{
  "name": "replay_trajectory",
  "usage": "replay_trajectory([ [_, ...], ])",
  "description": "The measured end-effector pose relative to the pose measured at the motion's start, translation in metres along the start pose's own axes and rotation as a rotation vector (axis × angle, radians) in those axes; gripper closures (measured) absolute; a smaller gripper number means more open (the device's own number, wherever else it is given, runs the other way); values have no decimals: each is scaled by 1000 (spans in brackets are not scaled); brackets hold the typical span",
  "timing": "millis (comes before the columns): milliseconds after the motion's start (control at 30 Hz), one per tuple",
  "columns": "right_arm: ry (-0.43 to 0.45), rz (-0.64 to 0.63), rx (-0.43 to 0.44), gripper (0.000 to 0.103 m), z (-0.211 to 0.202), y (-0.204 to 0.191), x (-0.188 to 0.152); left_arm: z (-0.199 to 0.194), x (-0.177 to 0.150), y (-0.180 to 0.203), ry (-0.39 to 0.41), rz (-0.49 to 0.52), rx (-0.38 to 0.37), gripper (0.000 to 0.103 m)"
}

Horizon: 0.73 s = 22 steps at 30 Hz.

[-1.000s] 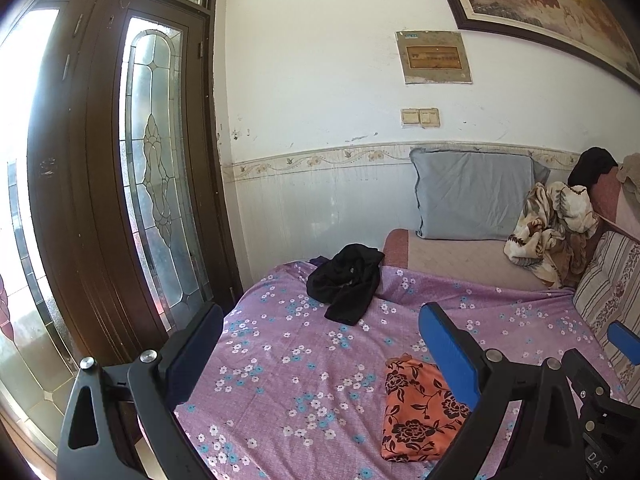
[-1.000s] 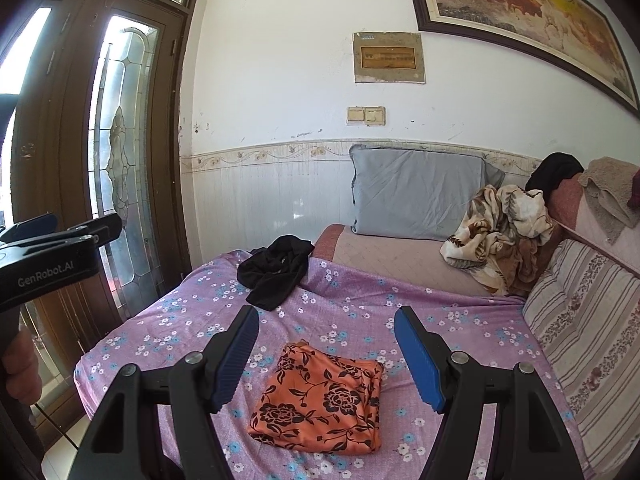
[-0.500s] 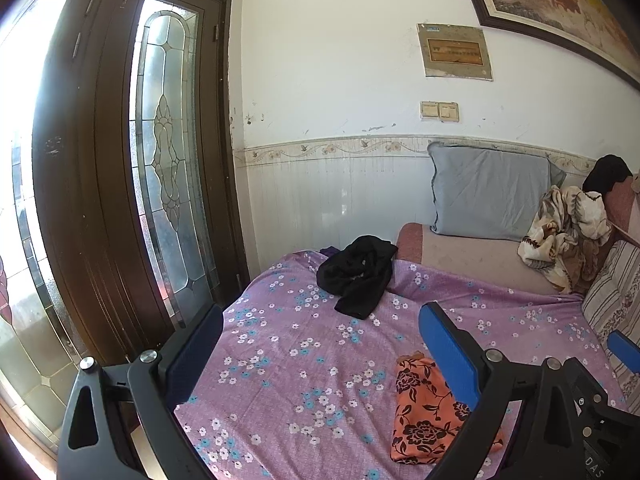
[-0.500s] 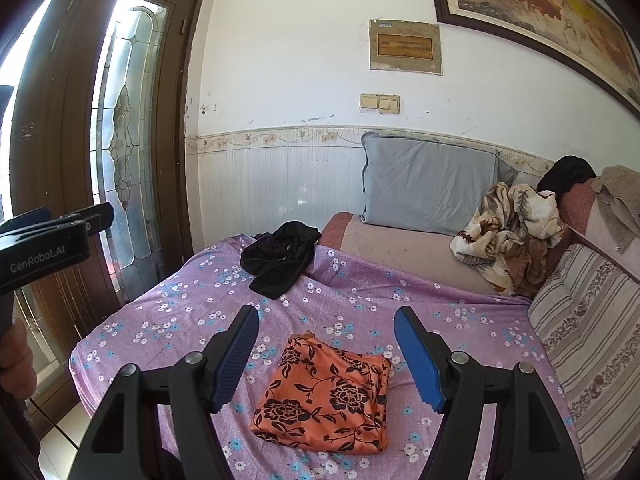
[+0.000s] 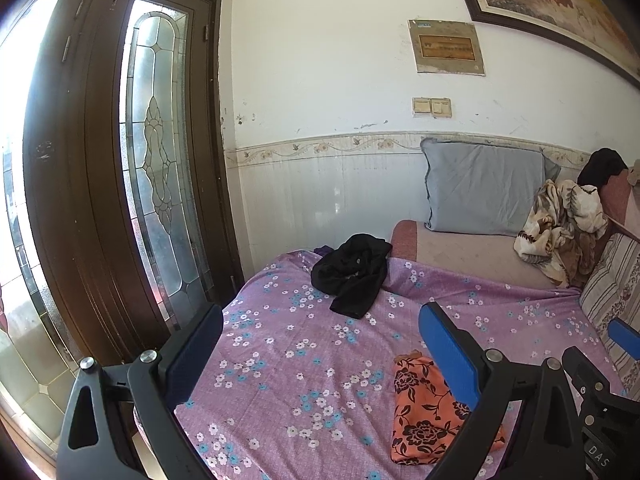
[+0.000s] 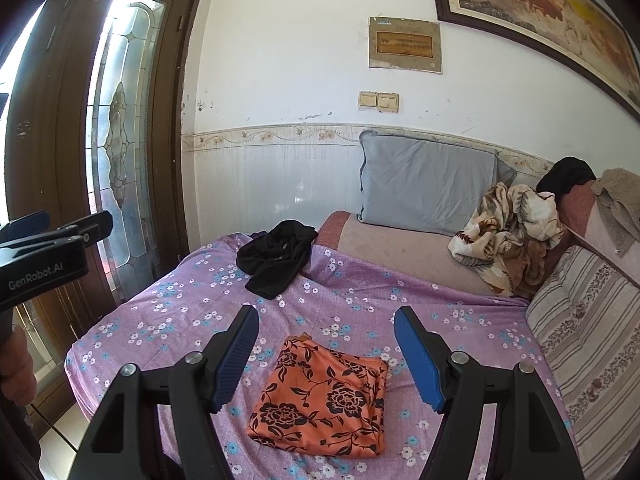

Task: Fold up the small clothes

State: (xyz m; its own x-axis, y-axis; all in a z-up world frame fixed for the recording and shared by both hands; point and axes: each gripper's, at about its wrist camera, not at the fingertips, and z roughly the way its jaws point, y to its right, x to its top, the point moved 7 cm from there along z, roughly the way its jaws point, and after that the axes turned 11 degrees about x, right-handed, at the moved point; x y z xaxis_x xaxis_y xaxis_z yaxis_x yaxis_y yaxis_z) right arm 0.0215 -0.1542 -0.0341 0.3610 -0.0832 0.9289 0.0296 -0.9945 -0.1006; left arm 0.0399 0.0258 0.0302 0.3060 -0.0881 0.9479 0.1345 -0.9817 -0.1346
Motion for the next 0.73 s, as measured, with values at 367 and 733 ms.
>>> replay_trajectory([
  [367, -27, 1, -5, 29, 7, 8, -5, -1, 1, 13, 5, 20, -21, 5],
  [733, -85, 48, 9, 29, 35, 26, -22, 23, -4, 26, -15, 15, -11, 5],
])
